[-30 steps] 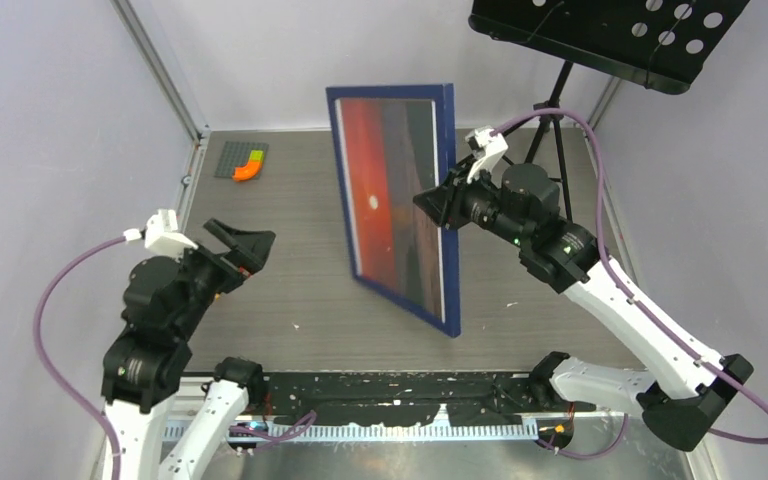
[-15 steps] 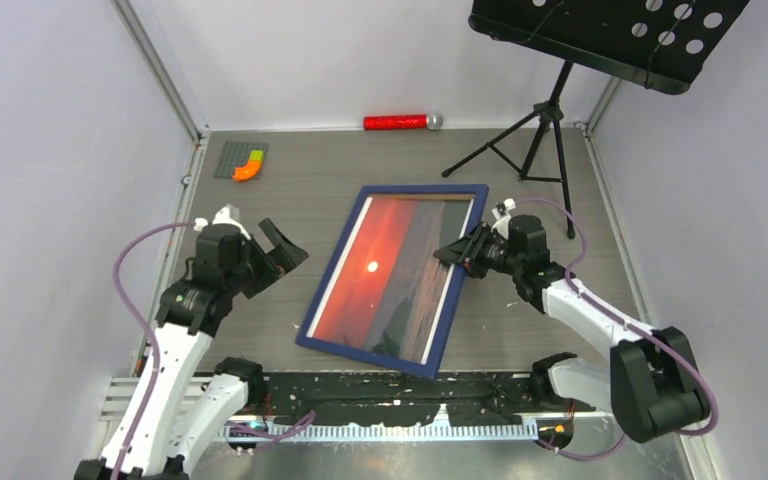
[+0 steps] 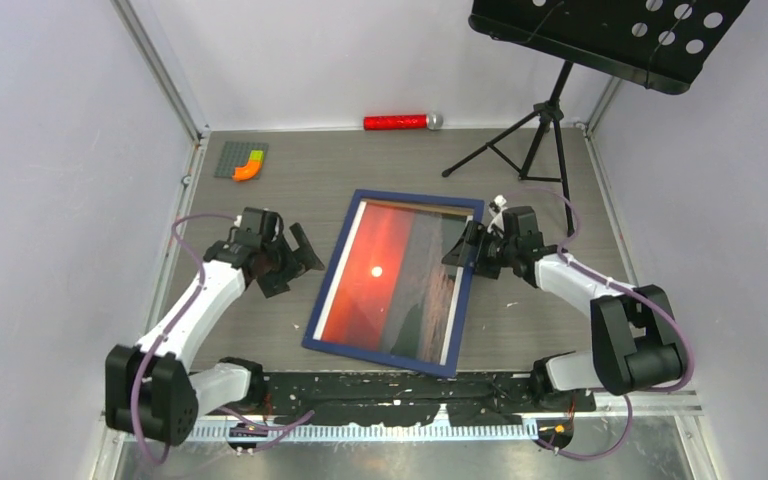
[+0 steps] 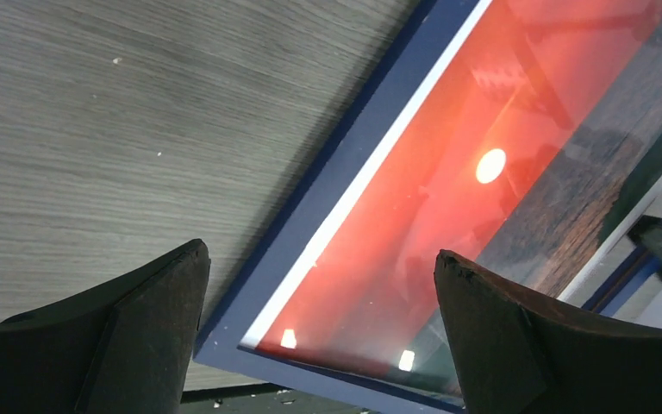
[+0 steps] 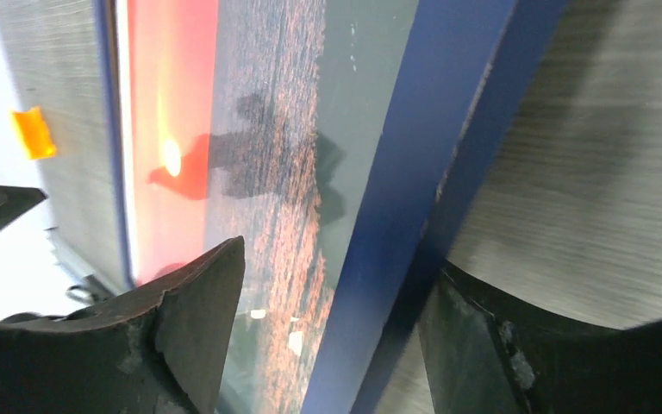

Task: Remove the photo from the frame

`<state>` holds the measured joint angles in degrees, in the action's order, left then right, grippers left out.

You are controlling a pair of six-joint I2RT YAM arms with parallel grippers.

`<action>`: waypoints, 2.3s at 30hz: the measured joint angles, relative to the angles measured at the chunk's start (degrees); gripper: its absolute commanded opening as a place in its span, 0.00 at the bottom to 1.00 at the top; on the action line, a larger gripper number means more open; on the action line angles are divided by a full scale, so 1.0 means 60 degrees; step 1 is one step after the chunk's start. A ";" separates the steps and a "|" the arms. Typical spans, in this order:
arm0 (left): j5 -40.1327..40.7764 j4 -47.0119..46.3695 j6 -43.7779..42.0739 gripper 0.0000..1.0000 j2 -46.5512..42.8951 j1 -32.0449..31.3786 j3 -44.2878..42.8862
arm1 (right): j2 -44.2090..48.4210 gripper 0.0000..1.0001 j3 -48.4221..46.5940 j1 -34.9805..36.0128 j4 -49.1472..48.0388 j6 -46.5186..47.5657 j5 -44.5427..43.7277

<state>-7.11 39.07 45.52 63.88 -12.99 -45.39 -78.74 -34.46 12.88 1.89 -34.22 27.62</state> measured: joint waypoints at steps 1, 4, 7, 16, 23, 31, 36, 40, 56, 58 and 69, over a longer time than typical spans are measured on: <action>-0.0022 -0.0055 -0.0033 1.00 0.0229 -0.0004 -0.0007 | 0.0040 0.76 -0.0168 0.0000 0.0251 0.0310 -0.0295; -0.0044 -0.0160 -0.0215 1.00 0.1060 -0.0062 -0.0204 | 0.0153 0.77 -0.0586 0.0000 0.0874 0.1009 -0.1093; -0.0040 -0.0219 -0.0393 1.00 0.1840 -0.0178 -0.0627 | 0.0259 0.77 -0.0980 0.0000 0.1515 0.1501 -0.2051; 0.0229 -0.0204 -0.0918 1.00 0.4065 -0.0852 -0.1989 | 0.0699 0.75 -0.1060 0.0040 0.2393 0.2076 -0.3519; 0.0302 -0.0168 -0.1166 1.00 0.4728 -0.1027 -0.2259 | -0.0514 0.69 -0.1297 0.1169 0.2116 0.1949 -0.3774; 0.0310 -0.0335 -0.1144 1.00 0.4353 -0.1031 -0.1770 | -0.1304 0.08 -0.1548 0.1971 0.2288 0.1559 -0.5122; 0.0317 -0.0335 -0.1126 1.00 0.3974 -0.1031 -0.1534 | -0.1279 0.05 -0.1789 0.2087 0.2776 0.1738 -0.6040; 0.0317 -0.0357 -0.1118 0.99 0.3614 -0.1031 -0.1475 | -0.0514 0.05 -0.1836 0.1810 0.3351 0.2186 -0.5898; 0.0178 -0.0390 -0.1133 1.00 0.3814 -0.1486 -0.1526 | 0.1574 0.05 -0.1832 -0.1963 0.4623 0.3920 -0.4590; 0.0186 -0.0331 -0.1158 1.00 0.4248 -0.1796 -0.1719 | 0.1548 0.05 -0.1832 -0.2244 0.4801 0.4069 -0.4601; 0.0667 0.0109 -0.1158 0.97 0.6156 -0.2943 -0.3563 | -0.0044 0.60 -0.2171 -0.2543 0.4816 0.4459 -0.6604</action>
<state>-3.11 39.72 38.57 100.82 -30.65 -66.76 -79.00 -47.48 -2.37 30.79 -7.46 -12.01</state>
